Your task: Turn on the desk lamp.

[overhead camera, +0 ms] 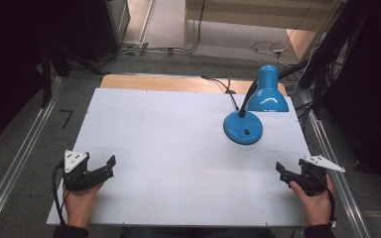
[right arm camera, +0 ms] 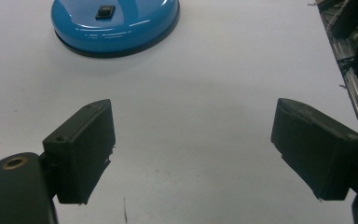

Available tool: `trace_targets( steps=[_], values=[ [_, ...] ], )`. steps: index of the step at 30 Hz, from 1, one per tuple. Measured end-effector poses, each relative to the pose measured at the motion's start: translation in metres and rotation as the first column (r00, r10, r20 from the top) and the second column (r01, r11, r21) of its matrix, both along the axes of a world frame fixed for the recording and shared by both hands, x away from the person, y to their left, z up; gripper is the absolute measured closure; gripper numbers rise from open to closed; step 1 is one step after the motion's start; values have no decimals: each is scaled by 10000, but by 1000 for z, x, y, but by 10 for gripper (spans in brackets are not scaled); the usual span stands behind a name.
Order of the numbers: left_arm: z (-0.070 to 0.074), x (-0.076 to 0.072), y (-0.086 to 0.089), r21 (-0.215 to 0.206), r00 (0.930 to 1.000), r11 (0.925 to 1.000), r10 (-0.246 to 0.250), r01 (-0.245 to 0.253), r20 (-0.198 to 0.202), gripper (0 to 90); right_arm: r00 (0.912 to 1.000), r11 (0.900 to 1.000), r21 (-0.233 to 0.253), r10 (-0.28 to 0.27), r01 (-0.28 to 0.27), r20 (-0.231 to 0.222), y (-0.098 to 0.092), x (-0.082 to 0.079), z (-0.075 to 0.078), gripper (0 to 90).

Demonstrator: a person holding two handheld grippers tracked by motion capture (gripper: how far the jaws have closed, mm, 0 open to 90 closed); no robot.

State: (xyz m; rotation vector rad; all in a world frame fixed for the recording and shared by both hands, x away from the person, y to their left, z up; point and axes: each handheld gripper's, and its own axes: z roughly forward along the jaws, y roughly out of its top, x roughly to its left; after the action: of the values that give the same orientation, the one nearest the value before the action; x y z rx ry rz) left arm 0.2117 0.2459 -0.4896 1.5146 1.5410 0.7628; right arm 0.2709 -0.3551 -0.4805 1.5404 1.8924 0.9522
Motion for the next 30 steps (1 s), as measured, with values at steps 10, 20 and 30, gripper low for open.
trace_targets(
  steps=[10,20,30],
  values=[
    [-2,2,-1,1,9999,10000,9,-9,-129,119,9996,9995,-89,290,-289,42,13,11,1,122],
    [-1,2,-3,24,10000,10000,-57,57,-76,119,9993,9994,44,354,-354,124,16,22,1,127],
    [-2,4,-1,2,9999,10000,-55,55,-134,119,9991,9991,235,359,-364,203,18,27,2,129]
  ],
)
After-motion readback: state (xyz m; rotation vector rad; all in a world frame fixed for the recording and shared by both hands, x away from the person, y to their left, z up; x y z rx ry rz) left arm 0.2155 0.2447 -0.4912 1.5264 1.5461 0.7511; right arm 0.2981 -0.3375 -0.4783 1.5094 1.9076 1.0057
